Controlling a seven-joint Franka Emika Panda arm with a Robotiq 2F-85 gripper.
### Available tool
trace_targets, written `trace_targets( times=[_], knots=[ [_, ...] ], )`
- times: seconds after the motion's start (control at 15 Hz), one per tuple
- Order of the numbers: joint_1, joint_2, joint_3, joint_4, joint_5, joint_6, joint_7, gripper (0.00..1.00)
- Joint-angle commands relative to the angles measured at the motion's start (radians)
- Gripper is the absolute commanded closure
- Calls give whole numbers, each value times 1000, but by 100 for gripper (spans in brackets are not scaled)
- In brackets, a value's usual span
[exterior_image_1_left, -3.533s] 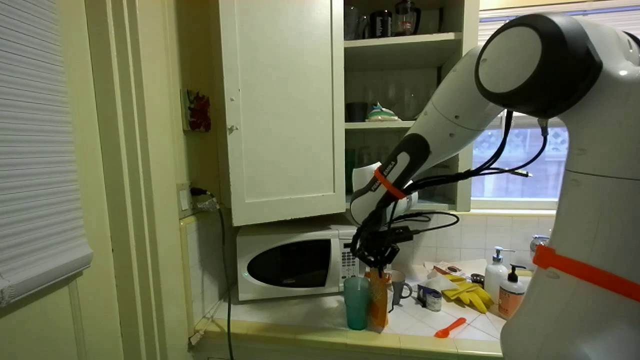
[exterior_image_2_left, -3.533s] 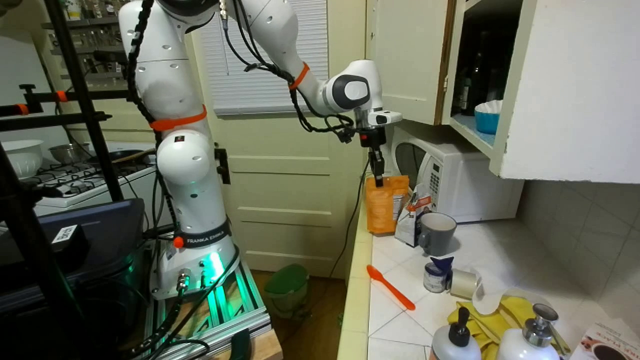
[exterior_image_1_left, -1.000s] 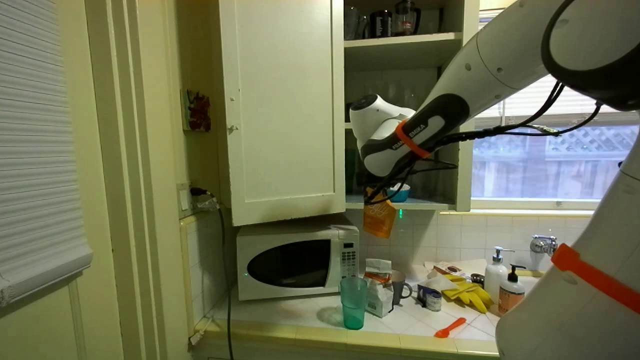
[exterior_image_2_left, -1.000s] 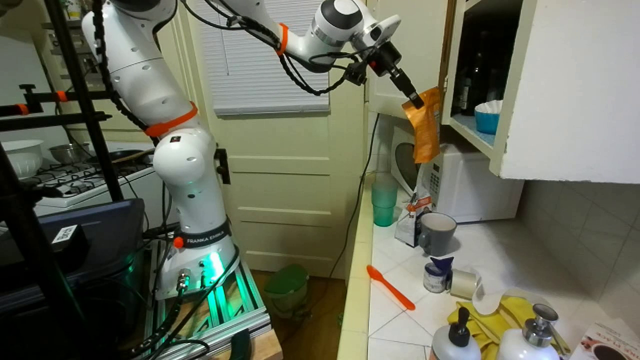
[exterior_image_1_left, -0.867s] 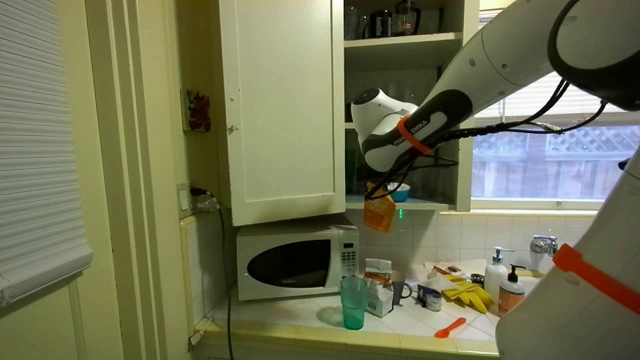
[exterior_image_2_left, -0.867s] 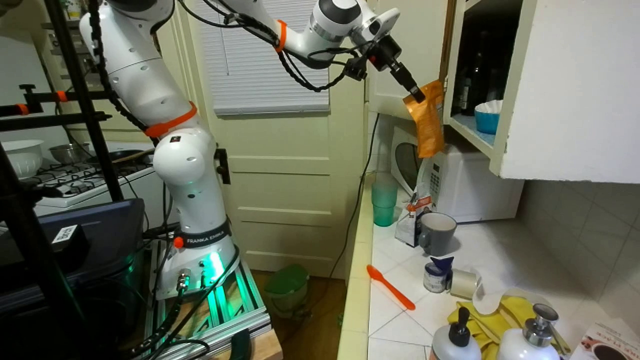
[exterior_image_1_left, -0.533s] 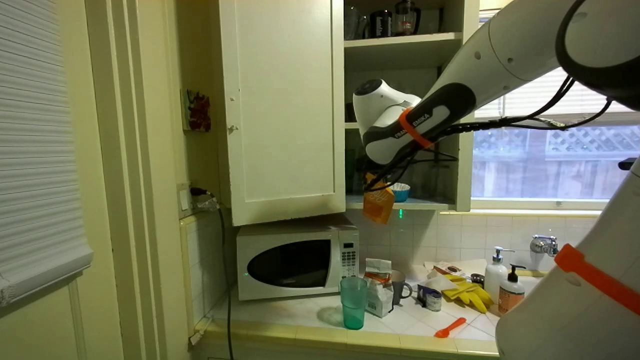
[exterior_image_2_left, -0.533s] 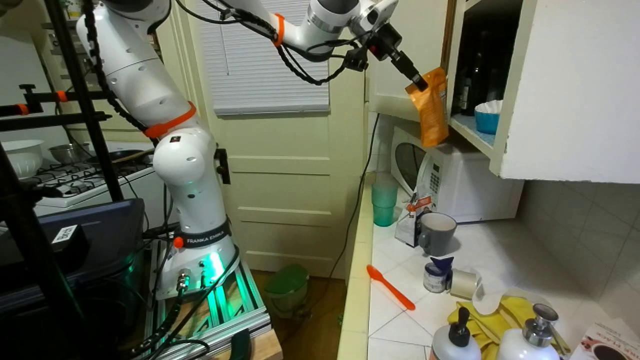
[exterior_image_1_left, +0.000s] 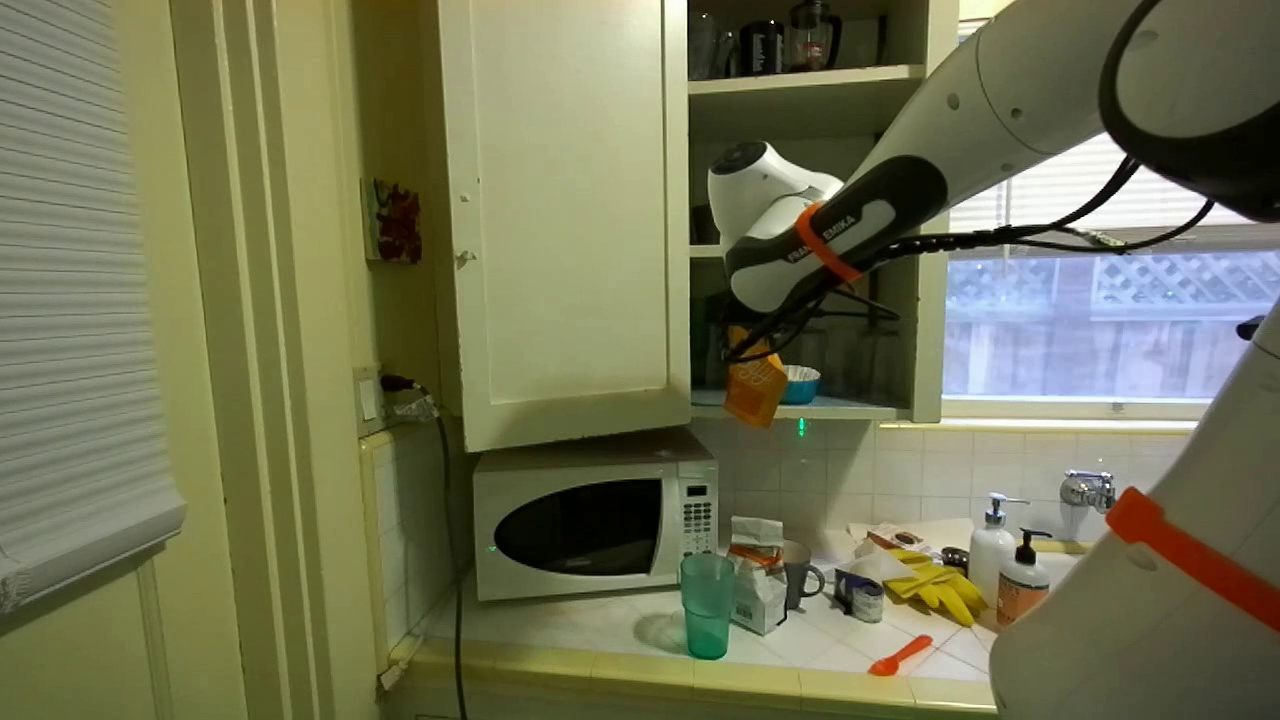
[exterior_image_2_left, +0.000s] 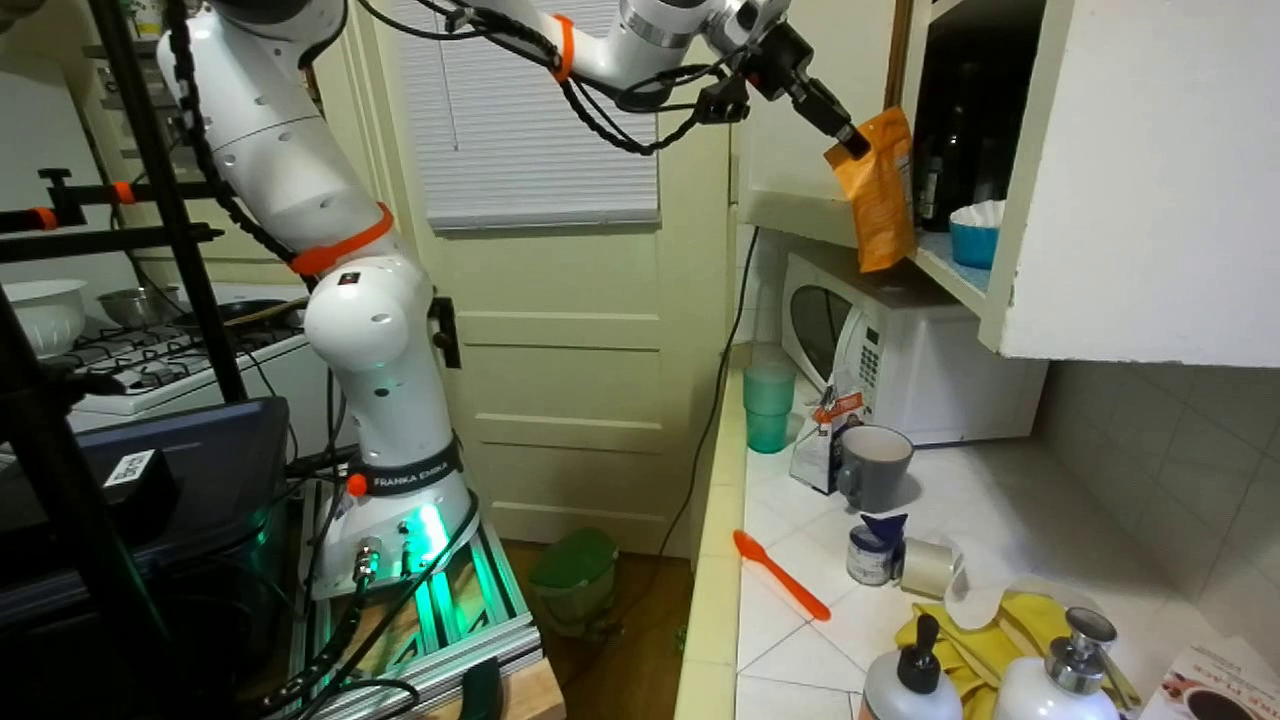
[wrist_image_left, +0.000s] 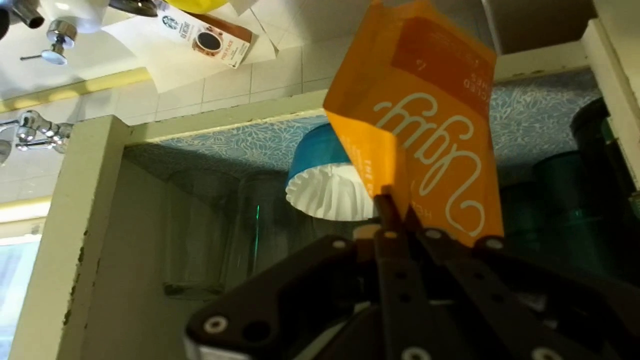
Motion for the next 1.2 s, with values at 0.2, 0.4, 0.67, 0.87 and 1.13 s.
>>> trace_targets(
  times=[0.2,0.4,0.67,0.87,1.13],
  knots=[
    [-17,39,4,81,-55,2,121,100],
    [-19,72,-2,117,-89,5,167,100],
    [-12,140,-16,178,-103,-16,219,100],
    [-2,195,-32,219,-108,-20,247,100],
    [11,251,-50,275,-124,-19,265,100]
  ],
)
